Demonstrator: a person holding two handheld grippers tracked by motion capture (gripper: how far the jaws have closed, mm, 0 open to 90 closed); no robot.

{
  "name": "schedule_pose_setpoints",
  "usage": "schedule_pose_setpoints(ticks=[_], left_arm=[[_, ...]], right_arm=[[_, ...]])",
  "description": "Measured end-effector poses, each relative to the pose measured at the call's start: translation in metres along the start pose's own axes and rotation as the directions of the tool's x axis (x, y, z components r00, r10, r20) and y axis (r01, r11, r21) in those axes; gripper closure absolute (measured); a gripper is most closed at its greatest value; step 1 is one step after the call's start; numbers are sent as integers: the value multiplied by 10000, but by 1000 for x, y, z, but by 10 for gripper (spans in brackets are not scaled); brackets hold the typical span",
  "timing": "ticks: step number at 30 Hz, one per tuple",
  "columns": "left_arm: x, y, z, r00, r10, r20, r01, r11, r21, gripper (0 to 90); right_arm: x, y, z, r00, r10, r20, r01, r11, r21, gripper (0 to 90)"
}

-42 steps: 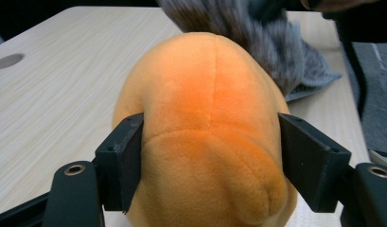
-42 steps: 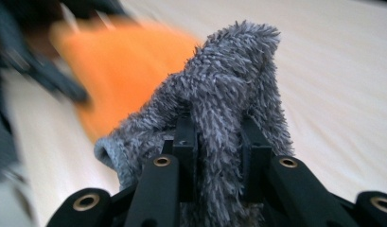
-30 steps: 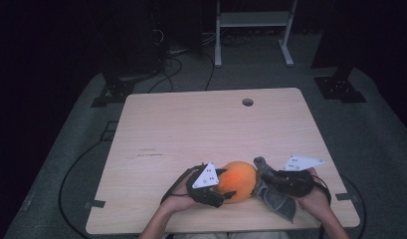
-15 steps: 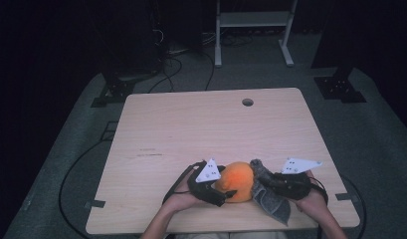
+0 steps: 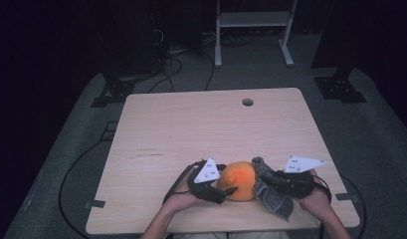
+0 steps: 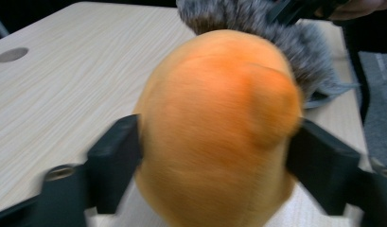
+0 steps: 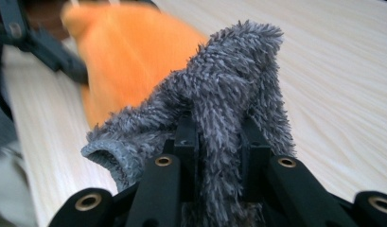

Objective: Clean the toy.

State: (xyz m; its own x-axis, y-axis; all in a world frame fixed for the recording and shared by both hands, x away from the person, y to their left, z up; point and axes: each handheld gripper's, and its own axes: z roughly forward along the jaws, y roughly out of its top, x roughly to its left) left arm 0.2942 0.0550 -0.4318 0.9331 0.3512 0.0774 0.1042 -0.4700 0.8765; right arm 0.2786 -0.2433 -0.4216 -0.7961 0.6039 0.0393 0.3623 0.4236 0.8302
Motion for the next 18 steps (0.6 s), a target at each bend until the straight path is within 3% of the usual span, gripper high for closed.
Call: schedule_pose_setpoints(ticks=[2, 4, 5, 6, 7, 9, 11, 14, 15, 18], left_arm=[[-1, 0, 0, 9999, 166, -23, -166, 9998, -93, 270], [-5, 0, 1, 9983, 575, -14, -575, 9980, -249, 320], [-5, 0, 1, 9983, 575, -14, -575, 9980, -249, 325], [-6, 0, 2, 9973, 736, 2, -736, 9969, -262, 330], [-7, 0, 2, 9969, 785, -6, -785, 9966, -249, 330], [-6, 0, 1, 9956, 937, -34, -938, 9955, -127, 333], [-5, -1, 1, 9970, 769, -3, -769, 9968, -195, 335], [-5, -3, 2, 9982, 594, 38, -592, 9976, -363, 334], [-5, -3, 2, 9982, 594, 38, -592, 9976, -363, 332], [-11, 0, 3, 9949, 1007, -30, -1008, 9941, -397, 331]], right_arm=[[0, 0, -1, 9999, -41, 98, 41, 10000, 84, 732], [6, 12, -12, 9993, -371, 24, 372, 9985, -410, 733], [6, 12, -12, 9993, -371, 24, 372, 9985, -410, 733], [17, 22, -14, 9966, -788, -234, 771, 9949, -650, 731], [17, 22, -14, 9966, -788, -234, 771, 9949, -650, 731], [26, 24, -7, 9915, -1291, -162, 1285, 9911, -356, 728], [22, 19, -3, 9930, -1168, -153, 1165, 9929, -228, 730], [11, 12, -6, 9937, -1017, 481, 1002, 9945, 316, 732], [11, 12, -6, 9937, -1017, 481, 1002, 9945, 316, 732], [20, 23, -15, 9913, -1268, 339, 1271, 9919, -45, 733]])
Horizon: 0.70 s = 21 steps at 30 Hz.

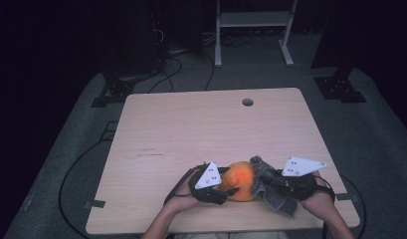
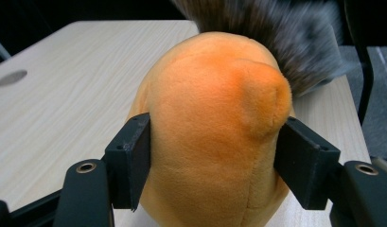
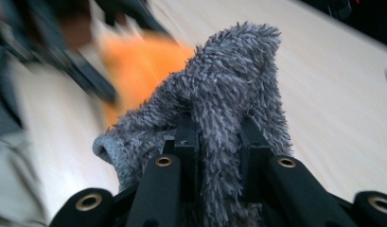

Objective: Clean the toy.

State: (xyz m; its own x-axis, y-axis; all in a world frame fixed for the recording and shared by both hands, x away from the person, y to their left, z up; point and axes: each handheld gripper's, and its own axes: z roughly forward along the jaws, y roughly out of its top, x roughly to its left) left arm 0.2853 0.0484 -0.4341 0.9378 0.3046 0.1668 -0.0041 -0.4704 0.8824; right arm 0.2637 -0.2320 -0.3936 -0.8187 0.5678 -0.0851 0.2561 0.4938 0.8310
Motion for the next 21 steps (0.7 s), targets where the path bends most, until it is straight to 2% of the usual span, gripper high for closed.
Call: schedule_pose_setpoints(ticks=[1, 2, 3, 4, 6, 7, 8, 9, 11, 12, 13, 14, 17, 20, 21], left_arm=[[-2, 1, 1, 9999, 152, 8, -152, 9999, 13, 331], [-5, 4, 2, 9985, 543, 54, -543, 9985, 84, 331], [-5, 4, 2, 9985, 543, 54, -543, 9985, 84, 331], [-7, 5, 3, 9980, 629, 53, -630, 9980, 52, 331], [-7, 4, 2, 9976, 688, 51, -688, 9975, 159, 327], [-7, 2, 2, 9978, 658, 61, -659, 9977, 152, 326], [-5, 0, 2, 9989, 462, 65, -463, 9989, 22, 327], [-5, 0, 2, 9989, 462, 65, -463, 9989, 22, 327], [-6, 2, 2, 9985, 547, 82, -548, 9985, 74, 326], [-7, 4, 4, 9981, 609, 90, -610, 9981, 95, 319], [-7, 4, 4, 9981, 609, 90, -610, 9981, 95, 313], [-9, 5, 5, 9985, 536, 71, -537, 9985, 62, 311], [-9, 3, 4, 9979, 633, 108, -634, 9979, 136, 311], [-4, -1, 2, 9986, 479, 203, -481, 9987, 135, 321], [-3, -2, 2, 9990, 407, 194, -410, 9991, 146, 323]], right_arm=[[6, 9, -3, 9994, -275, -191, 270, 9993, -269, 733], [17, 22, -4, 9970, -670, -380, 651, 9967, -485, 732], [22, 27, -2, 9950, -864, -500, 838, 9951, -518, 730], [22, 27, -2, 9950, -864, -500, 838, 9951, -518, 730], [29, 30, 6, 9913, -1243, -439, 1233, 9921, -247, 725], [28, 27, 10, 9915, -1225, -441, 1221, 9925, -98, 727], [21, 22, 11, 9952, -868, -460, 866, 9962, -61, 729], [21, 22, 11, 9952, -868, -460, 866, 9962, -61, 729], [17, 18, 7, 9970, -769, -58, 769, 9970, 82, 732], [19, 19, 2, 9978, -639, -166, 633, 9973, -359, 735], [19, 19, 2, 9978, -639, -166, 633, 9973, -359, 735], [23, 24, 3, 9967, -578, -568, 529, 9950, -852, 736], [29, 28, 12, 9952, -783, -592, 745, 9952, -634, 736], [25, 25, 17, 9955, -644, -699, 601, 9963, -611, 736], [20, 21, 17, 9970, -441, -637, 403, 9975, -588, 737]])
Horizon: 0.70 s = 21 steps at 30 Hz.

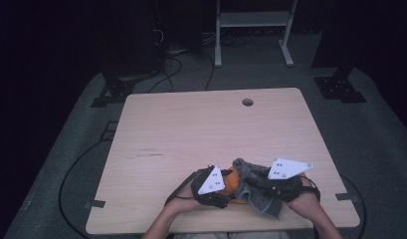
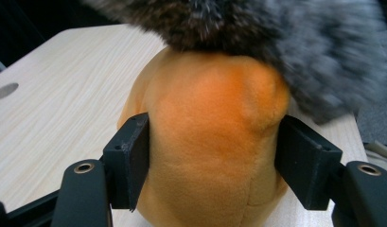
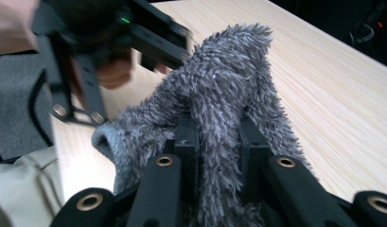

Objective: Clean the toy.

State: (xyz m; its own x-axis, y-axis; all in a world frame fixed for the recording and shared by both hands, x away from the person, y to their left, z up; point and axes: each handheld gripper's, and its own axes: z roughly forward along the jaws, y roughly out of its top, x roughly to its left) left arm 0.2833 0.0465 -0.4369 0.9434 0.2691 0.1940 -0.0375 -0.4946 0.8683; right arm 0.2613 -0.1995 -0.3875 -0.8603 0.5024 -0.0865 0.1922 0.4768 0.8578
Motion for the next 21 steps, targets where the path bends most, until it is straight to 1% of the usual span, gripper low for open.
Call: schedule_pose_setpoints(ticks=[1, 2, 4, 5, 6, 7, 8, 9, 10, 11, 12, 14, 15, 16, 17, 19, 20, 21], left_arm=[[3, -3, 0, 9997, -253, 34, 253, 9997, -12, 324], [3, -3, 0, 9997, -253, 34, 253, 9997, -12, 323], [8, -7, -3, 9982, -581, 172, 580, 9983, 87, 322], [10, -8, -4, 9971, -719, 249, 717, 9974, 95, 308], [13, -9, -5, 9949, -957, 322, 955, 9954, 72, 275], [16, -6, -6, 9883, -1466, 419, 1462, 9892, 137, 223], [16, -6, -6, 9883, -1466, 419, 1462, 9892, 137, 178], [16, -1, -8, 9834, -1784, 338, 1791, 9837, -159, 164], [16, -1, -8, 9834, -1784, 338, 1791, 9837, -159, 166], [15, 1, -9, 9839, -1758, 332, 1769, 9836, -348, 199], [14, 2, -10, 9853, -1682, 305, 1693, 9848, -391, 199], [13, 1, -11, 9907, -1351, 171, 1355, 9904, -258, 280], [14, 0, -11, 9901, -1402, 85, 1403, 9900, -118, 299], [15, -1, -12, 9900, -1410, 62, 1410, 9900, -61, 317], [16, -2, -13, 9904, -1381, 67, 1381, 9904, -34, 325], [17, -3, -14, 9893, -1460, 61, 1460, 9893, 75, 331], [18, -4, -14, 9884, -1517, 70, 1516, 9884, 87, 333], [19, -6, -15, 9888, -1492, 87, 1490, 9887, 150, 335]], right_arm=[[-8, -8, -3, 9991, 370, 202, -372, 9993, 80, 736], [-8, -8, -3, 9991, 370, 202, -372, 9993, 80, 736], [-16, -18, -5, 9956, 874, 341, -875, 9962, 11, 737], [-17, -22, -5, 9936, 1021, 485, -1026, 9947, 65, 738], [-15, -22, -4, 9937, 1004, 494, -1007, 9949, 31, 738], [-13, -20, -3, 9940, 941, 554, -944, 9955, 31, 738], [-13, -20, -3, 9940, 941, 554, -944, 9955, 31, 738], [-8, -16, 2, 9953, 712, 653, -721, 9973, 104, 738], [-8, -16, 2, 9953, 712, 653, -721, 9973, 104, 738], [-4, -13, 4, 9966, 602, 560, -604, 9982, 17, 738], [-4, -13, 4, 9966, 602, 560, -604, 9982, 17, 738], [-2, -13, 4, 9971, 465, 600, -469, 9989, 59, 737], [-4, -14, 3, 9969, 506, 599, -509, 9987, 42, 737], [-7, -17, 1, 9958, 709, 574, -710, 9975, -2, 736], [-10, -21, 0, 9952, 770, 610, -775, 9970, 55, 736], [-16, -28, -1, 9931, 986, 631, -994, 9950, 98, 735], [-20, -33, -2, 9909, 1204, 604, -1214, 9925, 139, 734], [-27, -42, -3, 9859, 1569, 578, -1584, 9871, 223, 734]])
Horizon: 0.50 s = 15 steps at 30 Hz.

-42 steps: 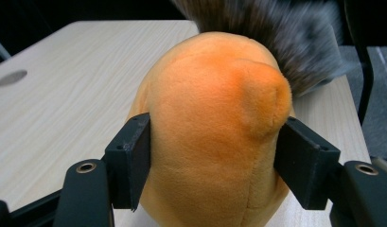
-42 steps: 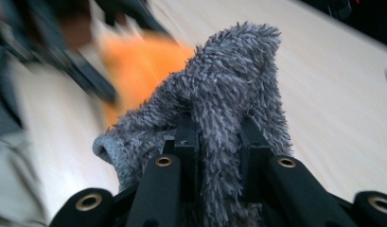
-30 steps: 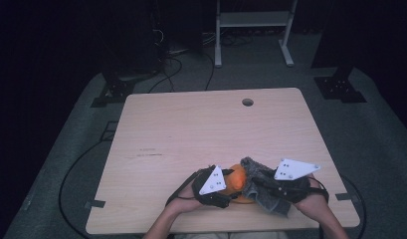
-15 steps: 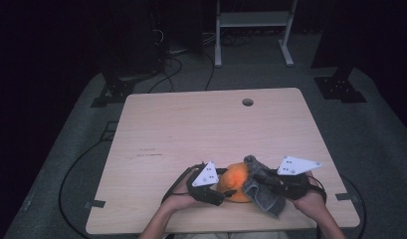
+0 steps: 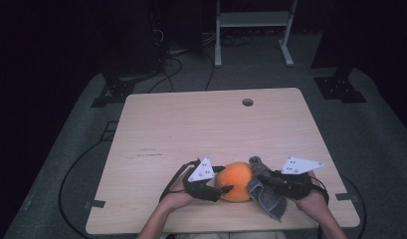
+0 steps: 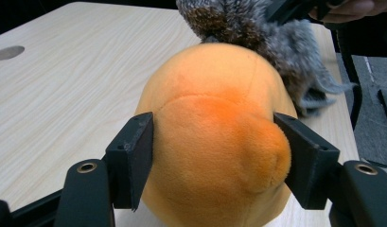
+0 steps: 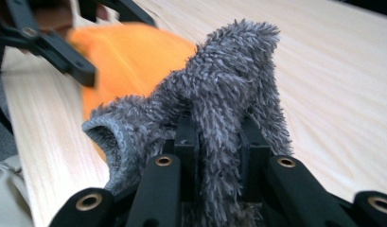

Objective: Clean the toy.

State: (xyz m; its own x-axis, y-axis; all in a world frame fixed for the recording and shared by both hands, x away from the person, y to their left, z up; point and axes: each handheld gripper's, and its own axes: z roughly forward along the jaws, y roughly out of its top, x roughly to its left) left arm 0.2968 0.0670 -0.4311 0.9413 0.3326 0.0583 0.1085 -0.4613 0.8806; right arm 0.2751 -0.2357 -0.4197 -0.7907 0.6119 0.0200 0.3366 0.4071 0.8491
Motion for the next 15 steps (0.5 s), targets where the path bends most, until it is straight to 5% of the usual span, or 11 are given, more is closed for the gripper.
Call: schedule_pose_setpoints(ticks=[6, 9, 12, 15], left_arm=[[5, -6, -4, 9998, -110, 172, 108, 9999, 118, 336], [7, -7, -5, 9997, -185, 154, 183, 9997, 156, 336], [7, -8, -5, 9996, -202, 181, 199, 9996, 181, 336], [9, -9, -7, 9995, -198, 256, 192, 9996, 219, 336]], right_arm=[[-15, -12, 3, 9982, 604, -24, -602, 9970, 496, 733], [-16, -12, 1, 9979, 638, 68, -641, 9969, 457, 733], [-12, -5, -3, 9969, 728, -285, -733, 9971, -189, 732], [-10, -6, 0, 9975, 642, -281, -641, 9979, 46, 731]])
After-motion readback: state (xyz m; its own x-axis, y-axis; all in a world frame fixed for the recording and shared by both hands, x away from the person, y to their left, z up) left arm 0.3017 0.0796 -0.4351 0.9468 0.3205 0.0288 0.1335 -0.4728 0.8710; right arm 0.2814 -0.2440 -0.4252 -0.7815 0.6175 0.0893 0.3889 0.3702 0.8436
